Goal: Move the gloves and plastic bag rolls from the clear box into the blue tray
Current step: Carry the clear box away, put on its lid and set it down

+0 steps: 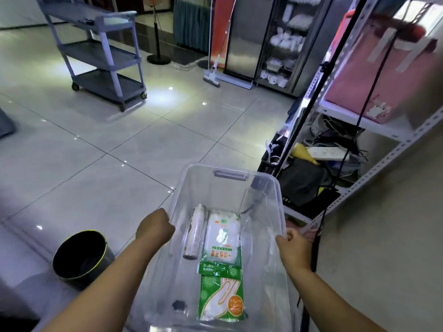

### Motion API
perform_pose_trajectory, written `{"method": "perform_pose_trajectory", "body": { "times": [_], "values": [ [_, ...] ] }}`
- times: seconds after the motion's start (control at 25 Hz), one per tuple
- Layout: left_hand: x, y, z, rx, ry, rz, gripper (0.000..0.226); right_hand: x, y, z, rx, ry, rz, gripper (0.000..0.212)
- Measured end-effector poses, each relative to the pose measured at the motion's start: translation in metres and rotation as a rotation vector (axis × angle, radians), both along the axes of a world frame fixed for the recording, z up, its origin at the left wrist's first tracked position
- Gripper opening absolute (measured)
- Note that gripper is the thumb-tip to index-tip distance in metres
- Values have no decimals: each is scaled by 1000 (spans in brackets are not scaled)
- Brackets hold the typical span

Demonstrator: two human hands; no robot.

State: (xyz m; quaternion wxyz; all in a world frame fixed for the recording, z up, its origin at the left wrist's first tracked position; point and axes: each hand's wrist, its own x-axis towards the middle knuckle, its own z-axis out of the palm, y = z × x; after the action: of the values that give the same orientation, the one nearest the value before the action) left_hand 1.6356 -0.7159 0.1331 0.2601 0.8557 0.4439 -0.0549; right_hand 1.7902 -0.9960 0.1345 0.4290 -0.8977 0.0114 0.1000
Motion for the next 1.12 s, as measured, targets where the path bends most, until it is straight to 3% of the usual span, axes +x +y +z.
{"method": "perform_pose_trajectory", "body": {
  "times": [0.36,0.48,0.6,0.76,1.12],
  "values": [
    [162,121,-7,-112,-30,14,14,159,117,-12,-63,47,-13,9],
    [208,170,-12,-139,-51,93,13,226,173,-20,-48,58,47,12],
    [246,219,-8,-150,-100,207,13,286,234,-22,-64,56,146,3],
    [281,281,-1,-132,-133,298,12,342,310,-19,-58,62,224,13],
    [394,500,-26,-151,-172,238,17,450,516,-35,-63,61,177,12]
  ]
}}
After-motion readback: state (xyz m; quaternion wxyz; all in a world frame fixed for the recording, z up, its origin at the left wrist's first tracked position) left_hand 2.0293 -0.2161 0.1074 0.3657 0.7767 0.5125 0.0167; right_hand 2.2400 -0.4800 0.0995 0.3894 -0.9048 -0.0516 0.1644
